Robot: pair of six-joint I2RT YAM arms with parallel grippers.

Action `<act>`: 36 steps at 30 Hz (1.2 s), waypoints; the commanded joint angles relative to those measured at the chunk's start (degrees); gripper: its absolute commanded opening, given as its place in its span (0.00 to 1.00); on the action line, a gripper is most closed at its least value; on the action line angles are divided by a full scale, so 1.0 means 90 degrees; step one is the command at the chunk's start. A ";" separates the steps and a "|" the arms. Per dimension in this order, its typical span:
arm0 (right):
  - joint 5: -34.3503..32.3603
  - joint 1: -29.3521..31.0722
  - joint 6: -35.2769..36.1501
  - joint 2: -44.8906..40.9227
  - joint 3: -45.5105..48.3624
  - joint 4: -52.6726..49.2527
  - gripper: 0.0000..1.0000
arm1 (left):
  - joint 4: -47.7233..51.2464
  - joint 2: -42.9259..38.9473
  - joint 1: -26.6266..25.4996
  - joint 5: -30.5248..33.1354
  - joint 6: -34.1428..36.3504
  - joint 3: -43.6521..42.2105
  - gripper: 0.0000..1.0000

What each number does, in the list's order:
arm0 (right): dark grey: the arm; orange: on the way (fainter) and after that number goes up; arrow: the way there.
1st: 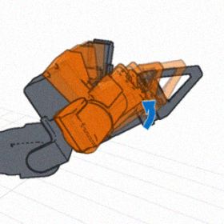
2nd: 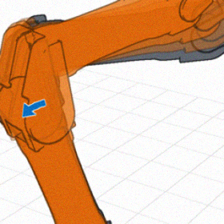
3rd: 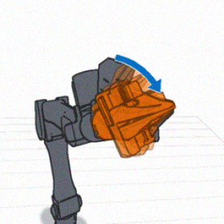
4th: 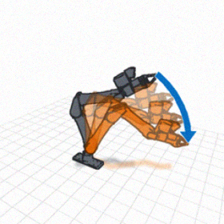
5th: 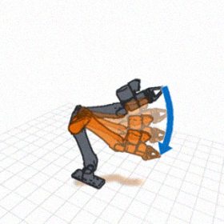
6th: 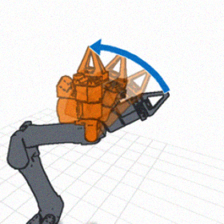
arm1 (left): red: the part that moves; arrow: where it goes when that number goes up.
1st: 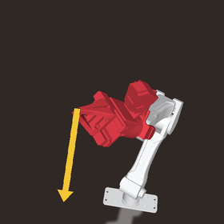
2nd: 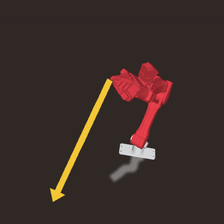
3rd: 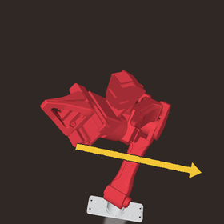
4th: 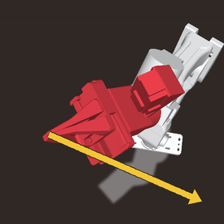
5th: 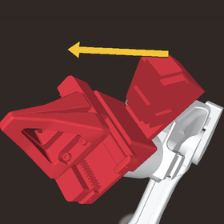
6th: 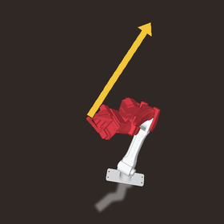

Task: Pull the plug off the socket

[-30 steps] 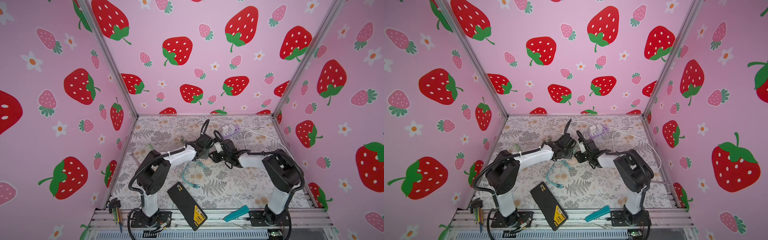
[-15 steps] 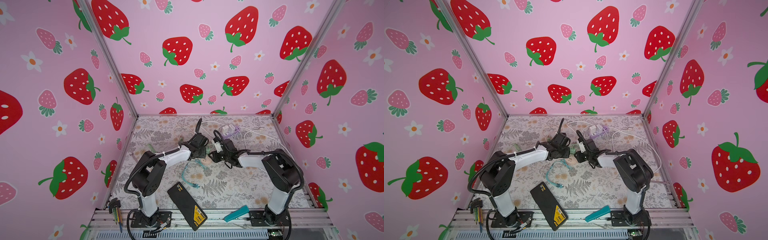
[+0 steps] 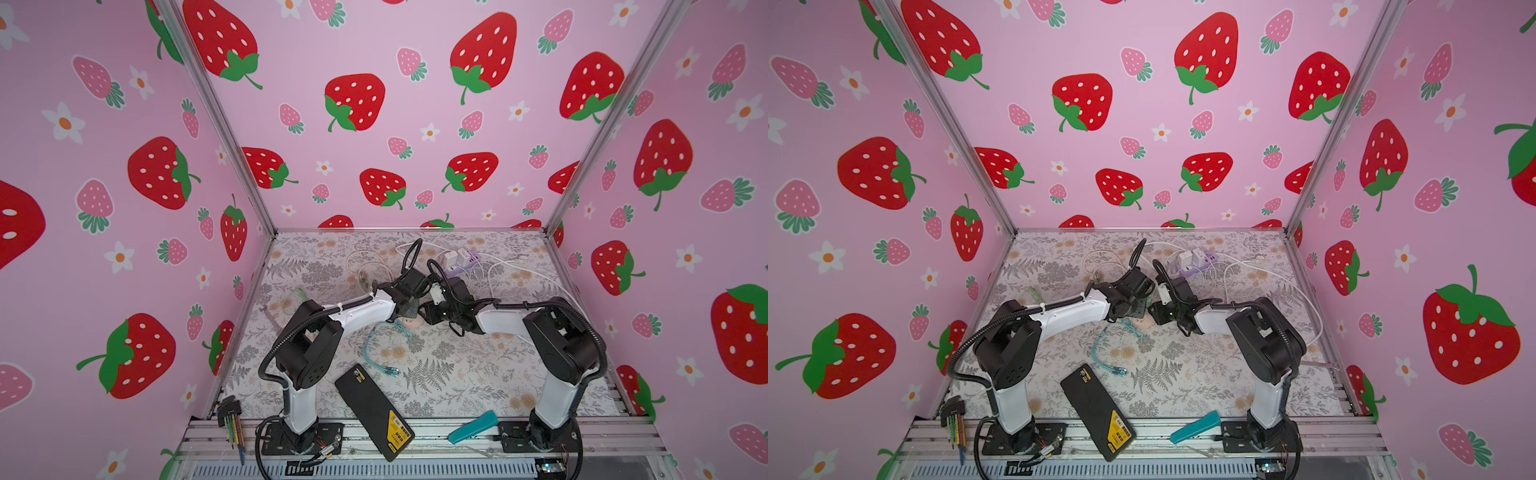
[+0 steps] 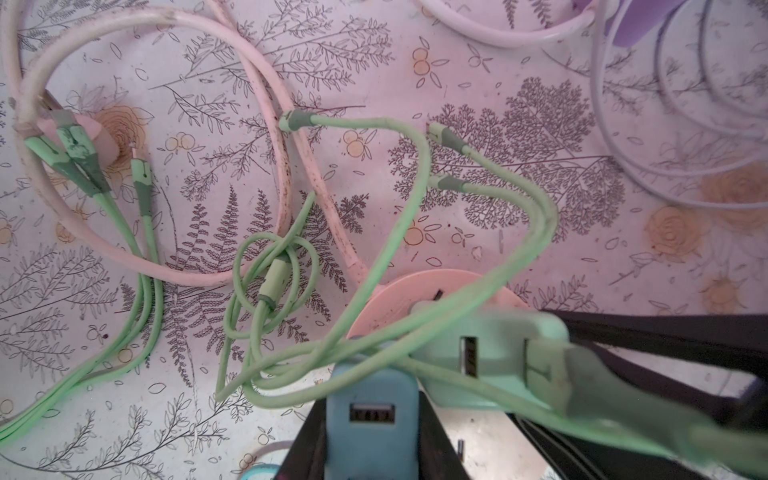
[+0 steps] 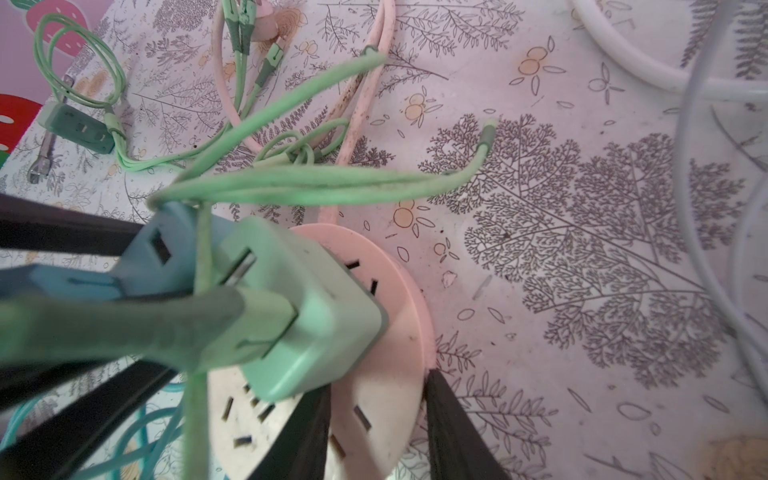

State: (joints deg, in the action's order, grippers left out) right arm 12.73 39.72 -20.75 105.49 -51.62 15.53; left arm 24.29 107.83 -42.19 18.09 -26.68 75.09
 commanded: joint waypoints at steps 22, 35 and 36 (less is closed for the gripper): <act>-0.0389 -0.0034 0.0231 0.0871 0.0092 -0.1569 0.37 | 0.0449 -0.0272 0.0118 0.0266 0.0108 0.0066 0.07; -0.0360 -0.0036 0.0236 0.0962 0.0042 -0.1608 0.37 | 0.0235 -0.0304 0.0134 -0.0242 0.0028 0.0099 0.07; -0.0360 -0.0033 0.0245 0.0957 0.0042 -0.1613 0.37 | 0.0129 -0.0361 0.0180 -0.0415 -0.0021 0.0040 0.07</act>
State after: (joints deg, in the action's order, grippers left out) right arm 14.96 39.62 -20.43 108.05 -54.50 15.62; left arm 26.35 107.28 -40.99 18.63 -26.46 75.68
